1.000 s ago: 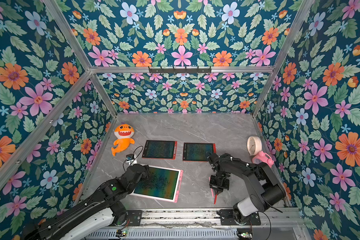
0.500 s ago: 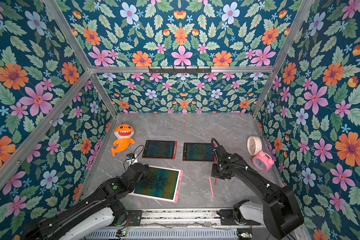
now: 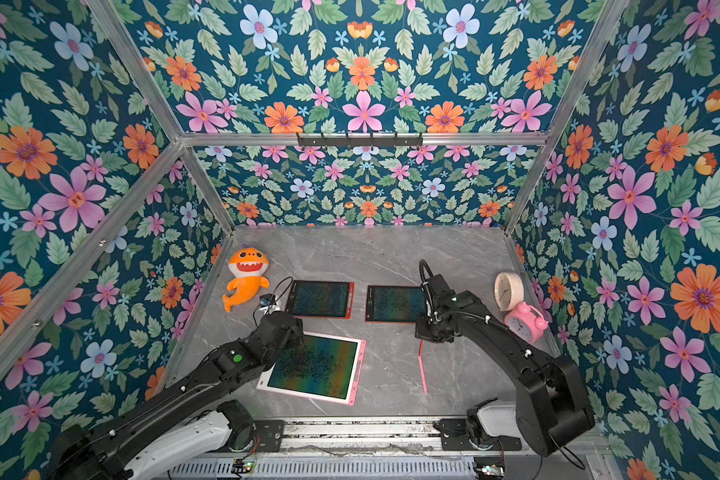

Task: Place the stylus back onto the writing tablet
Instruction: Place the stylus on the writing tablet.

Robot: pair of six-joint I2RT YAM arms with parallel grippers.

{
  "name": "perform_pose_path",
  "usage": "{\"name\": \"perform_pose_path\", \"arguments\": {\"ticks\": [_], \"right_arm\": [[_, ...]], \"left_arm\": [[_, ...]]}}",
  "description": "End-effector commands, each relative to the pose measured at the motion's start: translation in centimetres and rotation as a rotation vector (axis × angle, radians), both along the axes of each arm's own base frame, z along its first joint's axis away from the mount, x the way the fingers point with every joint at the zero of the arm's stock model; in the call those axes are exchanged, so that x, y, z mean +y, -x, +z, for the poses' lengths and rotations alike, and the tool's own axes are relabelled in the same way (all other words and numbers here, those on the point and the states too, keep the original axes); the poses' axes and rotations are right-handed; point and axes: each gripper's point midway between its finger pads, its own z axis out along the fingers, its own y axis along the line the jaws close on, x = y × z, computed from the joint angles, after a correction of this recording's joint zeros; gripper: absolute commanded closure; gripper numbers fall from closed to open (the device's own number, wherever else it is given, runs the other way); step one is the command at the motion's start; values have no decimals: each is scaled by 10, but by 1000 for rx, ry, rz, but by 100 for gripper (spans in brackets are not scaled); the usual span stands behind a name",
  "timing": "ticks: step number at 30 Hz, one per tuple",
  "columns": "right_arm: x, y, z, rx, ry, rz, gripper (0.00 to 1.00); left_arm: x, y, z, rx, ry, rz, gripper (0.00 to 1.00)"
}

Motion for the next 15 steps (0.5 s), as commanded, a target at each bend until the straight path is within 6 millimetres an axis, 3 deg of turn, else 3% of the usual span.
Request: {"name": "perform_pose_path", "arguments": {"ticks": [1, 9, 15], "right_arm": [[14, -17, 11, -31, -54, 51, 100], [54, -71, 32, -81, -160, 126, 100], [83, -110, 30, -77, -229, 172, 100]], "left_arm": [[2, -13, -5, 80, -12, -67, 38], [17, -70, -1, 144, -22, -113, 44], [28, -104, -30, 247, 3, -141, 55]]}}
